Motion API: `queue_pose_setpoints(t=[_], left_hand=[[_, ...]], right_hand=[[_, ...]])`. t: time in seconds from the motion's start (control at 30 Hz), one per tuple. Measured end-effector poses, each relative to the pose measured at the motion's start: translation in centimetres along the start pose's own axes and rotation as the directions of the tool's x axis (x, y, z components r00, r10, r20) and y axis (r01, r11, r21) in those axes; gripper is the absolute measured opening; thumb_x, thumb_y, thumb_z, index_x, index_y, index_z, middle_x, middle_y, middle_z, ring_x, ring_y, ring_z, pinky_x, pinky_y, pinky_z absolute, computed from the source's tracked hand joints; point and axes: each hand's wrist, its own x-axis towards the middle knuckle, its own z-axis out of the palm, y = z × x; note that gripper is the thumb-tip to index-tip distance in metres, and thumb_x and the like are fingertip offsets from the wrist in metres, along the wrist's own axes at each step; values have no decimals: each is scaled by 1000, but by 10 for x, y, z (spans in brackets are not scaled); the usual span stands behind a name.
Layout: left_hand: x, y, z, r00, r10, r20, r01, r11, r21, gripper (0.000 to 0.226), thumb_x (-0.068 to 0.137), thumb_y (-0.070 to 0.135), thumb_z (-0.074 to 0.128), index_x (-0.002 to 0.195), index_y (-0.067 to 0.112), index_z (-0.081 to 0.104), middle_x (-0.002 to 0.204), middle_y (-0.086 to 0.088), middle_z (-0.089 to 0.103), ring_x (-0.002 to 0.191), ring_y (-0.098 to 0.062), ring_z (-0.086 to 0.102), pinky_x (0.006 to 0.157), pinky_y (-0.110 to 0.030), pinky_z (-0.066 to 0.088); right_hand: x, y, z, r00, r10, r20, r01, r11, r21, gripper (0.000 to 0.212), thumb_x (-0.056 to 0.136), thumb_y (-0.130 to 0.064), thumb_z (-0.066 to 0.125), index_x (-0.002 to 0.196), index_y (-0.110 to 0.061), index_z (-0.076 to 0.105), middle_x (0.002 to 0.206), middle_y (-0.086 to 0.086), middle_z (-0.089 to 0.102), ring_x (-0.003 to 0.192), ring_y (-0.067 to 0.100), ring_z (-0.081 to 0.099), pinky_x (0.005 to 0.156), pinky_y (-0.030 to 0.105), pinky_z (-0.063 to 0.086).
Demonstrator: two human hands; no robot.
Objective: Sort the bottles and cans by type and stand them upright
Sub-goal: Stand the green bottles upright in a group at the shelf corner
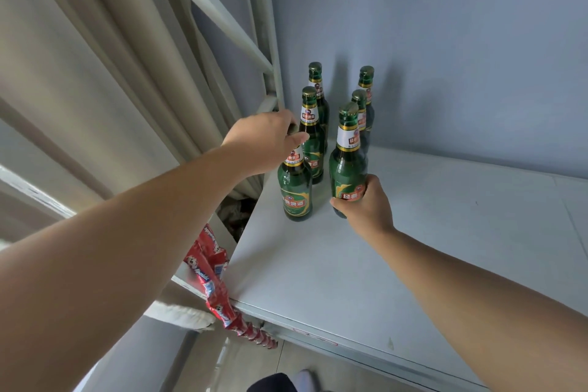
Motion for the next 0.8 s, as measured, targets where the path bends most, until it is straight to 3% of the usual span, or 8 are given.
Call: queue_pose_setpoints(t=[0.2,0.3,0.8], left_hand=[[4,-5,5,1000,-1,-8,1,1000,-20,36,103,57,41,109,25,56,81,6,63,74,-17,61,70,-40,57],[3,-4,5,1000,-8,-1,8,1000,-24,37,103,57,40,111,24,55,85,5,63,77,-19,61,71,-40,56],[7,-9,13,998,56,4,-55,993,-108,31,105,49,44,106,20,55,89,2,61,81,-19,60,70,-39,53]], right_hand=[[0,8,17,998,51,-45,-49,998,31,58,69,-30,89,112,-18,50,96,-8,66,85,20,65,70,32,52],[-3,14,24,995,74,-60,-73,997,29,61,69,-33,90,112,-19,50,103,-4,68,88,23,66,76,39,56],[-3,23,44,984,129,-124,-131,991,-4,67,69,-37,90,115,-18,45,114,1,67,96,30,67,82,40,55]])
